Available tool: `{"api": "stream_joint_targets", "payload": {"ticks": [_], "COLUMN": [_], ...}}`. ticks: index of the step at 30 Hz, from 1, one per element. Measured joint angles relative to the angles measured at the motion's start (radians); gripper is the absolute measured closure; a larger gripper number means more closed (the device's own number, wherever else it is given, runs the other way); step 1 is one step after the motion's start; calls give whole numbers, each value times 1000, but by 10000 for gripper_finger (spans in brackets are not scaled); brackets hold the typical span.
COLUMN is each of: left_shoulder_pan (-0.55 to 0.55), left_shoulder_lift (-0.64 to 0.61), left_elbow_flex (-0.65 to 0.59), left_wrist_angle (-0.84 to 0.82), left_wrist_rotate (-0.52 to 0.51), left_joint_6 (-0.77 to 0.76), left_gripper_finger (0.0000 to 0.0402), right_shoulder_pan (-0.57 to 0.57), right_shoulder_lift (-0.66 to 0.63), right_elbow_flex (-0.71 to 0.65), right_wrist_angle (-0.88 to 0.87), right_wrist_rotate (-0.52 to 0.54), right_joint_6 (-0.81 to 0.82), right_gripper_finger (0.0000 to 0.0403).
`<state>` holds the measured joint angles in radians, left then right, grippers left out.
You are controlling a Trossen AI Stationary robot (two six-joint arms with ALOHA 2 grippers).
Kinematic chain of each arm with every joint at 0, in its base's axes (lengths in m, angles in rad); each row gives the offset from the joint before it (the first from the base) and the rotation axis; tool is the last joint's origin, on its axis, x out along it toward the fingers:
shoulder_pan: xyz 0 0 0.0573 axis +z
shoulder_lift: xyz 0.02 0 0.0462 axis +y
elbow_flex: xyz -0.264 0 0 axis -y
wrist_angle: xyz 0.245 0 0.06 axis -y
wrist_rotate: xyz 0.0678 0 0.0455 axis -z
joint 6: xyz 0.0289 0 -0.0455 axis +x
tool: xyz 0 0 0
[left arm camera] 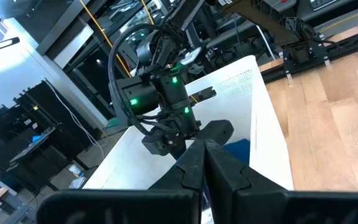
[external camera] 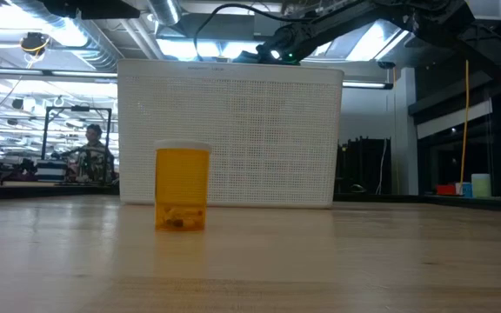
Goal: Pick & place medical supplies in basket/bin
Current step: Put the blue patient gown into the white bin, then put the orange medicine bottle into the white bin
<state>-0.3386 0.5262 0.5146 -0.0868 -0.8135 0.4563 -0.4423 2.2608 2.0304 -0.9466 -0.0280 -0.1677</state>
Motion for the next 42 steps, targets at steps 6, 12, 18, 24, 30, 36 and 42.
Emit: {"api": "stream_joint_targets", "payload": {"ticks": [6,12,18,24,30,36,42], "left_shoulder_pan": [0,0,0,0,0,0,0], "left_shoulder_lift": [0,0,0,0,0,0,0], "left_elbow_flex": [0,0,0,0,0,0,0], "left_wrist_angle": [0,0,0,0,-27,-45,-44], "left_wrist_rotate": [0,0,0,0,0,0,0], "left_joint_6": [-1,0,1,0,-22,-25,-8], "left_gripper_finger": [399,396,391,397,399,394,398], "right_shoulder_pan": [3,5,14,32,59,62,66], "right_shoulder_lift": [-1,-63,-171,-271,-342,-468,-671], "right_elbow_flex": [1,1,2,2,-105,-312,-540], "right_wrist_angle": [-16,-22,-6,-58,8,123,411], "right_wrist_rotate": [0,0,1,1,8,9,8], "right_joint_6": [2,6,2,5,5,8,4], "right_gripper_finger": [69,68,68,68,68,68,68]}}
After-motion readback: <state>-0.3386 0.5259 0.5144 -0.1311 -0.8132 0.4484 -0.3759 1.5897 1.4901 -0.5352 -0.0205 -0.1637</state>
